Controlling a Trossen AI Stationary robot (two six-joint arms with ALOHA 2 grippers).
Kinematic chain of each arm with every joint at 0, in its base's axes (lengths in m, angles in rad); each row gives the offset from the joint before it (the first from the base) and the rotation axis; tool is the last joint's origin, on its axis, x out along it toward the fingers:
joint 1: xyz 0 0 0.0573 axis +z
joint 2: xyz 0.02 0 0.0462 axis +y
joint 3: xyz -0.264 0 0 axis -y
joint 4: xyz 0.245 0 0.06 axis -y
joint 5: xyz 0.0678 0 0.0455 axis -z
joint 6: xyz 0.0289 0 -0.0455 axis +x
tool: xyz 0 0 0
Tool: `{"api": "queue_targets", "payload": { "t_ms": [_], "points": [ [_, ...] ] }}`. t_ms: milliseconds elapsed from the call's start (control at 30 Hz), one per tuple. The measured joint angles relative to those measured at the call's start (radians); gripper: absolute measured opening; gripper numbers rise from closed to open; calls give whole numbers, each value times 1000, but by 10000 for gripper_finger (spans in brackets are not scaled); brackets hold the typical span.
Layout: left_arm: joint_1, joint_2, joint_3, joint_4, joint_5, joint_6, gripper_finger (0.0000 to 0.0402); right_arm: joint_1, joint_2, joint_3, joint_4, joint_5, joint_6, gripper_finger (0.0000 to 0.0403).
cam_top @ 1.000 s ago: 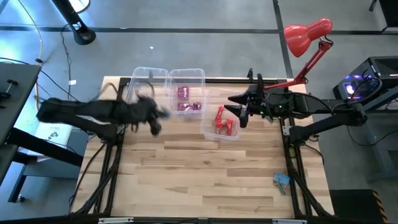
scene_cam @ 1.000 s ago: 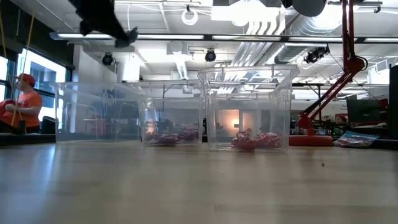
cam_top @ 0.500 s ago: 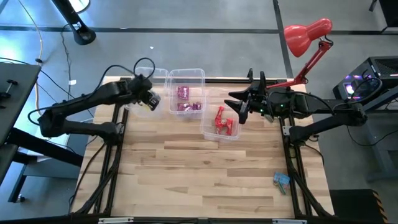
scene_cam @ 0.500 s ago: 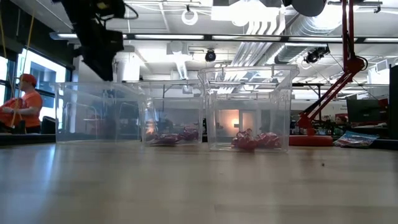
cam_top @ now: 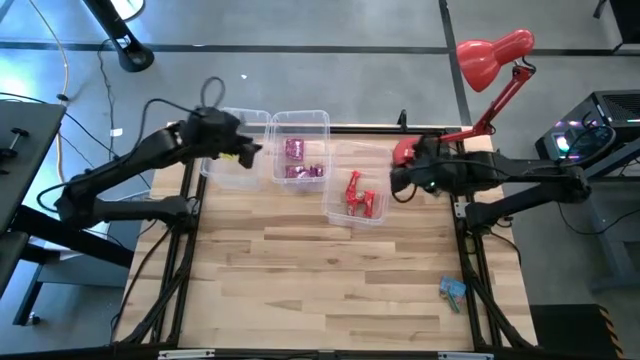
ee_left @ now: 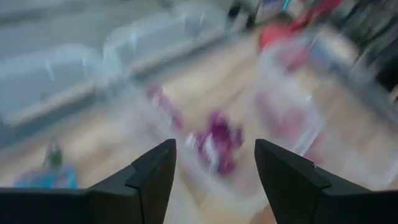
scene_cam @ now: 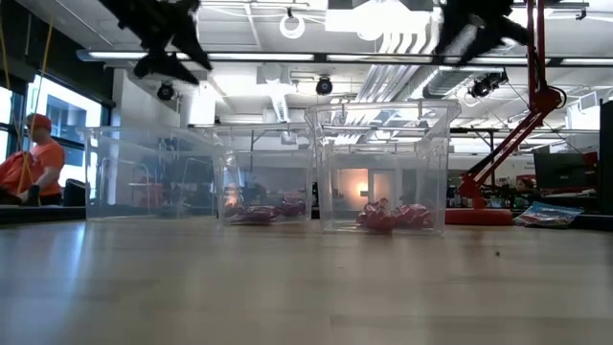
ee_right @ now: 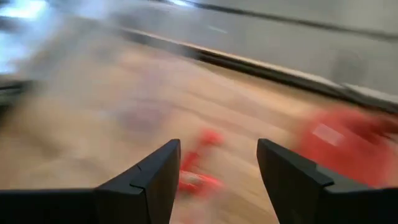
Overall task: Sort candy
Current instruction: Put the top blue candy into the top left transparent bin
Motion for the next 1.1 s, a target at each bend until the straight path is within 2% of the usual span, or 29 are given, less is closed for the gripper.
{"api": "queue_targets", "payload": {
  "t_ms": [133,200,267,367,533,700,867,1100],
  "points": [
    [1,-61,1,96,-5,-37,214,-49,7,-6,-382,45,332,211],
    [0,-75,1,122,-5,-57,214,-85,11,-40,-476,38,447,211],
    [0,-80,1,147,-5,-76,214,-129,13,-92,-483,7,497,211],
    [0,-79,1,158,-5,-95,214,-199,14,-199,-379,-58,511,211],
    [0,-80,1,183,8,-105,214,-317,15,-412,-155,-101,523,211],
    [0,-80,1,182,61,-123,214,-433,16,-576,-101,-121,593,210],
    [-6,-80,1,183,71,-123,214,-541,54,-593,-19,-68,540,197],
    [-6,-80,1,180,105,-112,214,-643,170,-642,196,-160,406,178]
  ]
}}
